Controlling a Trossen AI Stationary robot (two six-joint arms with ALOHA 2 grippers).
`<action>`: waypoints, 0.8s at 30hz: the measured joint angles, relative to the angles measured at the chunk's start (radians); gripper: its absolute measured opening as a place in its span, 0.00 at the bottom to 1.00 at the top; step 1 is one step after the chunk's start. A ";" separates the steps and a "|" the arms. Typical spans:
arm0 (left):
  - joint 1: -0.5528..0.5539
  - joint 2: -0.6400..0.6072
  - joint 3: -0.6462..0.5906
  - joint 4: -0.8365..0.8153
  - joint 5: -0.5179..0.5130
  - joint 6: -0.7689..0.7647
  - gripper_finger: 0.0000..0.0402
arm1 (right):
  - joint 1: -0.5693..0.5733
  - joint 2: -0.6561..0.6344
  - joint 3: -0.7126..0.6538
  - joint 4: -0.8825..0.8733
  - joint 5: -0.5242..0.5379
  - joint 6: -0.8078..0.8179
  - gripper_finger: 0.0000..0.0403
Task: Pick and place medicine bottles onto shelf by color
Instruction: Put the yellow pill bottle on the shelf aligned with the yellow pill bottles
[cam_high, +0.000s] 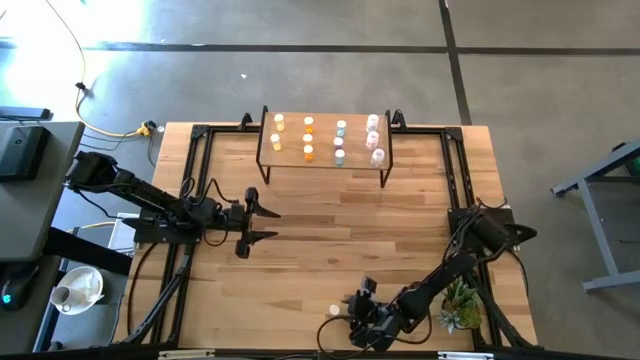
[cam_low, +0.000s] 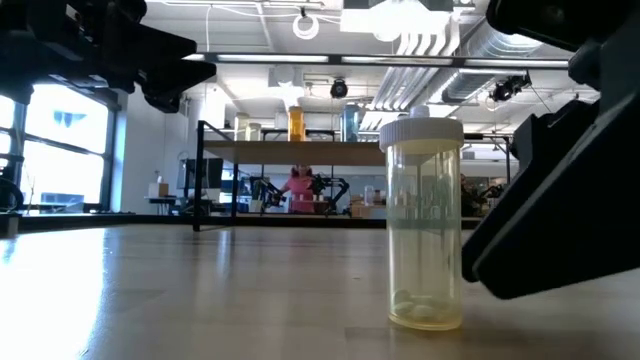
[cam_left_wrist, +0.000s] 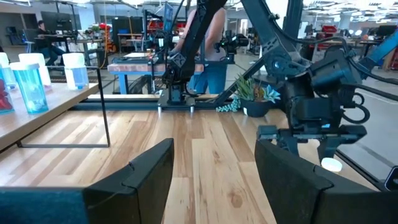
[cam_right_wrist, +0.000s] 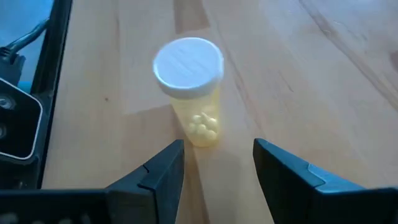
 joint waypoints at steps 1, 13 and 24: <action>0.000 0.000 0.000 0.000 0.000 0.000 0.54 | 0.000 0.007 0.000 0.016 0.002 -0.010 0.46; 0.000 0.000 0.000 0.000 -0.002 -0.007 0.54 | -0.026 0.076 0.000 0.174 0.053 -0.096 0.46; 0.000 0.000 0.000 0.000 -0.003 -0.007 0.54 | -0.034 0.078 0.002 0.213 0.028 -0.109 0.36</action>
